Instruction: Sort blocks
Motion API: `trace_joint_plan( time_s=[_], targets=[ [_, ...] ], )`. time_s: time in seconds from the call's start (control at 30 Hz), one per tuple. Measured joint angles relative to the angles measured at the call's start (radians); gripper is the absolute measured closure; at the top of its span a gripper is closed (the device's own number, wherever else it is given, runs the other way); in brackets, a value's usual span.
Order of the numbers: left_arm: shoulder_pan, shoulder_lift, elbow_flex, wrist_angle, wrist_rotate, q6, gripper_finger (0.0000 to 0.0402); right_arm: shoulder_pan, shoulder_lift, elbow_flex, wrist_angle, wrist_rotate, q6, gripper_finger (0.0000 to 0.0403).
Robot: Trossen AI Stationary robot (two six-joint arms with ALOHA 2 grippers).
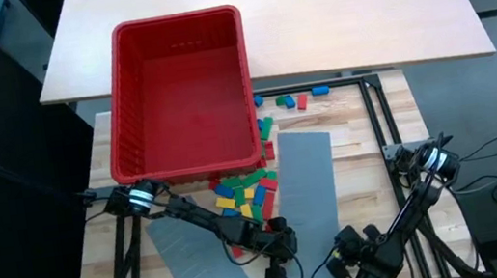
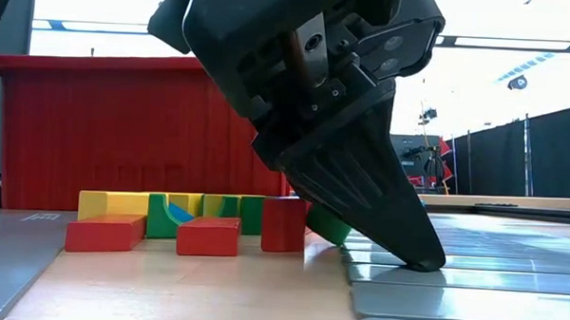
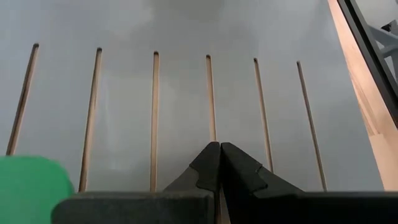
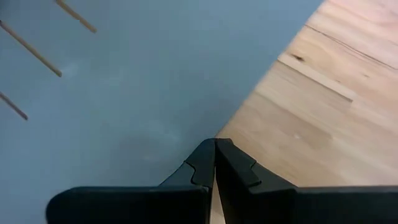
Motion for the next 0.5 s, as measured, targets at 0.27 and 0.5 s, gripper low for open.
trace_joint_plan(
  time_s=[0.27, 0.5],
  targets=[
    [0.0, 0.0, 0.0, 0.001, 0.0, 0.0, 0.0402, 0.0, -0.006, -0.002, 0.022, 0.058, 0.029, 0.0403],
    [0.001, 0.003, 0.002, 0.019, -0.006, 0.0, 0.0401, -0.018, -0.027, -0.003, 0.143, 0.272, 0.026, 0.0402]
  ],
)
